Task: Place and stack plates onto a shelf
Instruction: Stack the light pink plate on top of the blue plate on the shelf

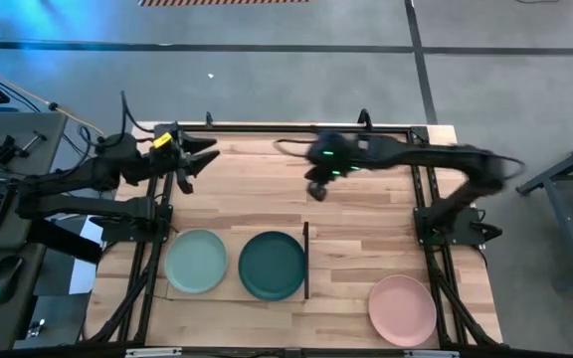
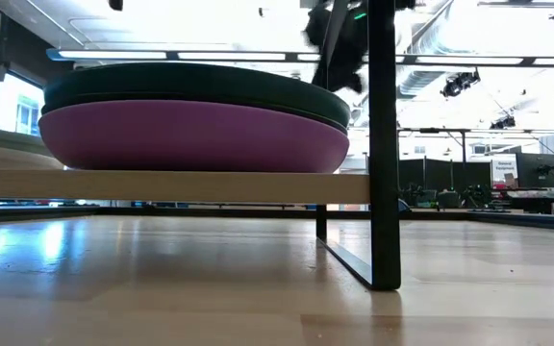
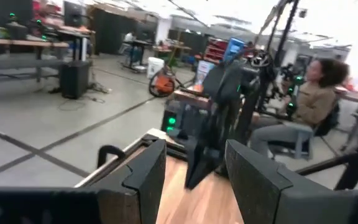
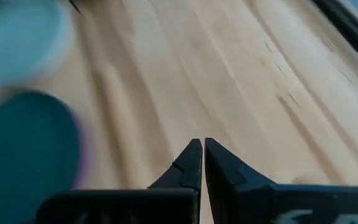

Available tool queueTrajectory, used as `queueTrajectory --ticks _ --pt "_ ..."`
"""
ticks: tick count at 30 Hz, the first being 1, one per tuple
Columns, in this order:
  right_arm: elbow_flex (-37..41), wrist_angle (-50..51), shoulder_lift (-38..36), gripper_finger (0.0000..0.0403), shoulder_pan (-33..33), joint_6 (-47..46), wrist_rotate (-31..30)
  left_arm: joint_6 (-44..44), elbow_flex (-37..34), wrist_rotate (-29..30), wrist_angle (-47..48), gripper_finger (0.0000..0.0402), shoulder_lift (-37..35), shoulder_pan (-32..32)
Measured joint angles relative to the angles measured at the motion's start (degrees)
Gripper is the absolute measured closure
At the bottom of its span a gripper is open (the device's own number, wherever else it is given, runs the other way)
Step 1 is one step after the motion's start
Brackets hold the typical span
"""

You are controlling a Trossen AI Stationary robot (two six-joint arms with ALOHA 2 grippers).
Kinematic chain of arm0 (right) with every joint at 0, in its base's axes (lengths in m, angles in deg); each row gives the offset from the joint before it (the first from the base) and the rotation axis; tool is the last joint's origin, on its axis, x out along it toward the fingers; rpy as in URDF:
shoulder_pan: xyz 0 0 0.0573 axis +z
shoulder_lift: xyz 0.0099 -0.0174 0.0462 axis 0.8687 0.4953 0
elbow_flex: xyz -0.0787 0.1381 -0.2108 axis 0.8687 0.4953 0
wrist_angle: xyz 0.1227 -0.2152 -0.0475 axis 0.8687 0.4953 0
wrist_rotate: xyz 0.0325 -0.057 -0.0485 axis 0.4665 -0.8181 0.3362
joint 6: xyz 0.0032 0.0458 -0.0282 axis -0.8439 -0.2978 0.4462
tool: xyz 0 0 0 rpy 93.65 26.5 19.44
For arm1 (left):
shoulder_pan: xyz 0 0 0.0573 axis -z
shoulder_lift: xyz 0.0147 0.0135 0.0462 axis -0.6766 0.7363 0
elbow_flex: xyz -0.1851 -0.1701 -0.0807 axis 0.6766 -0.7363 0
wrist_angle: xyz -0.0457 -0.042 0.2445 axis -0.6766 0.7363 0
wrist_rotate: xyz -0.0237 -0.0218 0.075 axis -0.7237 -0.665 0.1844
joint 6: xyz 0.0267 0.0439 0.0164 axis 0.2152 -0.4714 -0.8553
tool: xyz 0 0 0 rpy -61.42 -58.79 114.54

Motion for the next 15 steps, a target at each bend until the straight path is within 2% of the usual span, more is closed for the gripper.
queueTrajectory --ticks 4,8,11,15 --pt "16.32 -17.63 -14.97 0.0402 0.9 -8.1 2.41 -0.34 -6.77 -3.25 -12.0 0.0245 0.8 0.01" --pt "28.54 -36.28 -25.56 0.0403 3.31 -12.47 2.14 1.09 -14.15 -4.56 -26.93 0.0245 2.64 -0.01" --pt "34.96 -46.89 -30.13 0.0403 4.59 -13.05 -0.37 1.15 -16.47 -4.56 -28.49 0.0245 4.36 -0.01" --pt "38.4 -51.86 -32.65 0.0403 5.14 -13.53 -2.25 1.09 -16.39 -5.24 -29.26 0.0245 6.07 -0.01"
